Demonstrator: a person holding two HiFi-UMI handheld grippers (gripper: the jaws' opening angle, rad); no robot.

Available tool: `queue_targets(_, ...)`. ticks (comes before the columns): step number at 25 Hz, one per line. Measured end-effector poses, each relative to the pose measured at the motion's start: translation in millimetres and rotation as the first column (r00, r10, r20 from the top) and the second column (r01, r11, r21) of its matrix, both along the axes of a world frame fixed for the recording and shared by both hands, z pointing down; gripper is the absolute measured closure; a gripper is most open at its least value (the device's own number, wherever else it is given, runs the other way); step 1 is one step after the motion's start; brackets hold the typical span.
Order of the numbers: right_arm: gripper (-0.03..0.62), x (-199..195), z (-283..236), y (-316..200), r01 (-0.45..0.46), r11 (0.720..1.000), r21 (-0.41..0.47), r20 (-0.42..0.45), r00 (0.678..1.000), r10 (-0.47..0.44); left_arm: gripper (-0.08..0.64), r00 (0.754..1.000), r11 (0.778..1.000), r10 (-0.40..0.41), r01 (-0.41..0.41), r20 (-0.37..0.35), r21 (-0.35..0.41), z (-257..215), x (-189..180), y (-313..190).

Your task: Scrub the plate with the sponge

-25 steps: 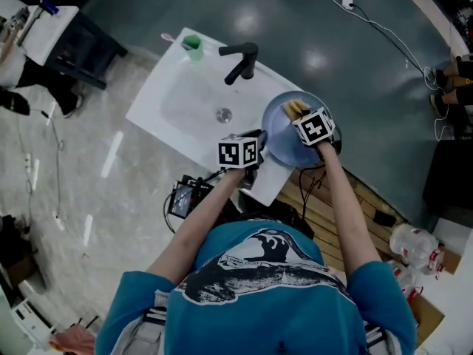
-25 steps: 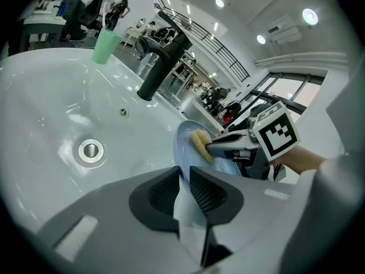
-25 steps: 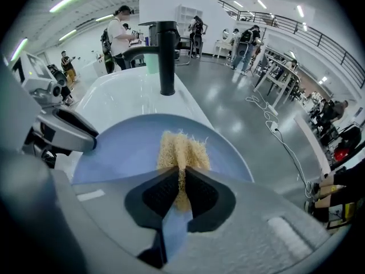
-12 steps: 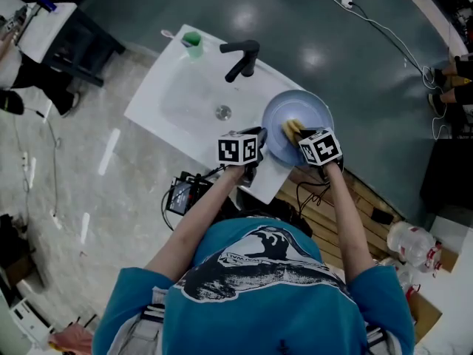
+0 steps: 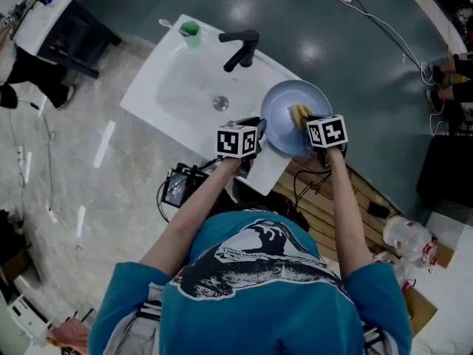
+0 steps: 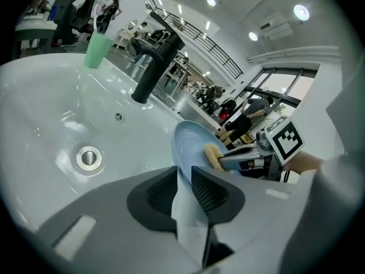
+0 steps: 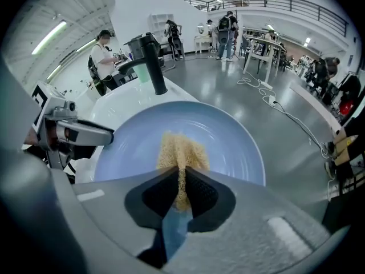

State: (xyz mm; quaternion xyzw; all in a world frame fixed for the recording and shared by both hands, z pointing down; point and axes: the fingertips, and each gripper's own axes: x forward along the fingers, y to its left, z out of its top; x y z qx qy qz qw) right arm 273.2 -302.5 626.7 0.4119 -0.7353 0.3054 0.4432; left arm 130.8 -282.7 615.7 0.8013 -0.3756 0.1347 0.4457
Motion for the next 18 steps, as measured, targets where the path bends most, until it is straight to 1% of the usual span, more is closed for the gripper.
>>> queue_targets(2, 0.557, 2.9, -4.1, 0.9, -0.017, 0.999, 0.034, -0.009, 1.0, 0.017, 0.443, 0.999, 0.999, 0.007, -0.008, 0.054, 0.031, -3.0, -1.7, 2.2)
queue_targets(4, 0.558, 3.8, -11.0, 1.3, -0.044, 0.996, 0.082, -0.009, 0.999, 0.045, 0.437, 0.995, 0.997, 0.021, -0.028, 0.099, 0.072, -9.5, -5.2, 4.7)
queue_targets(6, 0.557, -1.4, -19.6, 0.5, -0.065, 0.99, 0.126, 0.014, 0.998, 0.063, 0.44, 0.992, 0.993, 0.03, -0.044, 0.126, 0.108, -16.6, -11.2, 4.6)
queue_targets(8, 0.557, -10.3, -30.7, 0.6, -0.089, 0.983, 0.163, 0.057, 0.995, 0.08, 0.44, 0.989, 0.99, 0.035, -0.053, 0.142, 0.128, -21.6, -18.4, 3.9)
queue_targets(13, 0.557, -32.7, -61.1, 15.5, -0.127, 0.965, 0.23, 0.138, 0.986, 0.097, 0.449, 0.989, 0.978, 0.063, -0.088, 0.132, 0.19, -42.2, -29.8, 5.1)
queue_targets(16, 0.557, -49.2, -76.4, 30.2, -0.153, 0.956, 0.249, 0.184, 0.977, 0.108, 0.453, 0.987, 0.965, 0.103, -0.129, 0.123, 0.229, -59.2, -34.6, 9.6)
queue_targets(18, 0.557, -61.8, -84.7, 42.3, -0.183, 0.948, 0.259, 0.217, 0.968, 0.128, 0.454, 0.985, 0.956, 0.139, -0.161, 0.105, 0.245, -70.1, -37.5, 15.6)
